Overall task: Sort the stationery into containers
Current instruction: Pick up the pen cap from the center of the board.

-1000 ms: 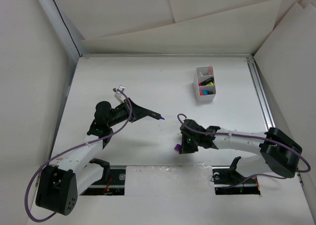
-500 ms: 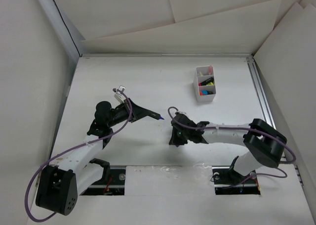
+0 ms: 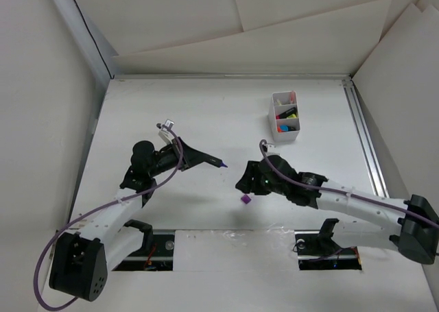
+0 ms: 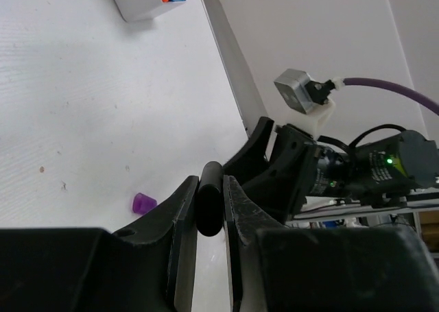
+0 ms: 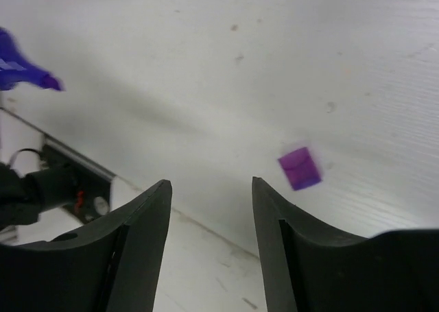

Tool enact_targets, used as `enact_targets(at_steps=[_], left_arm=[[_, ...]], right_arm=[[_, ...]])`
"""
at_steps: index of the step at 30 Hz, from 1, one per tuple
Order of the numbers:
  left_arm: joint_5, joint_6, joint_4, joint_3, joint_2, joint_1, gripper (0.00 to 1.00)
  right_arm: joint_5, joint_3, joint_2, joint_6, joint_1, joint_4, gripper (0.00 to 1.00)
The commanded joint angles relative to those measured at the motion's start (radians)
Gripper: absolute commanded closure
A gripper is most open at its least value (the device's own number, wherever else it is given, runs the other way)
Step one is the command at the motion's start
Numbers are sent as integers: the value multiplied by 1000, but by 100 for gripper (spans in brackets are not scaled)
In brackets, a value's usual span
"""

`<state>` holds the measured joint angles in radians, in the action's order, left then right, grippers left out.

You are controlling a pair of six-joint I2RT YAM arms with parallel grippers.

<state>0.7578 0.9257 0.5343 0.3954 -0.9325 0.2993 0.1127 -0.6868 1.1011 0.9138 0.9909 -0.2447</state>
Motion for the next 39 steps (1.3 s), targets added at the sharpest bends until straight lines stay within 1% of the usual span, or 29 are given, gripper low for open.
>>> enact_targets(at_steps=[1,3,4,5,6,8,10,16,17,20,22,23,24,27,28,30,31,32,33,35,37,39], left_arm=[[93,21,71,37,-29,-3,100],[132,59,133,13,-66,-3,100],[164,83,209,-3,-75,-3,100],[179,129,240,-25,-100,-3,100],[193,148,271,-35,-112,-3,100],[219,173,331,-44,-121,-3,100],[219,173,331,-73,-131,-3,100],[196,147,265,-52,-88,-3,100],[196,133,254,-52,-88,-3,100],[170,111,210,-32,-77,-3,100],[160,102,190,-21,-68,-12,100],[160,111,190,-21,-68,-34,100],[190,143,200,-21,-68,-102,100],[225,153,201,-30,-112,-126,100],[236,153,217,-30,-127,-126,100],[259,203,277,-55,-161,-126,100],[288,226,343,-64,-179,-126,100],[304,246,378,-78,-216,-126,100],[316,296,421,-90,-230,-126,100],[325,332,499,-112,-252,-126,100],[334,332,500,-112,-264,-126,100],[344,332,500,-121,-255,-126,100]], right_arm=[[70,26,34,-53,6,-128,43],[0,26,78,-110,6,-90,39],[-25,26,98,-110,15,-90,39],[-25,7,120,-124,15,-105,38],[-25,-15,159,-136,15,-117,38],[-6,-26,189,-136,26,-117,38],[15,-37,227,-124,26,-128,38],[73,-68,287,-104,26,-151,38],[82,-77,301,-104,26,-160,40],[91,-88,324,-104,26,-160,42],[100,-97,347,-124,26,-160,44],[110,-106,356,-124,26,-160,46],[98,-106,379,-133,26,-148,48],[85,-106,391,-142,26,-139,50],[85,-106,391,-142,26,-139,50],[85,-106,401,-142,26,-139,53],[85,-106,401,-142,26,-139,53],[76,-106,401,-142,26,-139,54],[76,-106,401,-142,26,-139,57],[76,-106,401,-142,26,-139,58],[67,-106,401,-142,35,-139,65],[76,-106,390,-142,35,-139,71]])
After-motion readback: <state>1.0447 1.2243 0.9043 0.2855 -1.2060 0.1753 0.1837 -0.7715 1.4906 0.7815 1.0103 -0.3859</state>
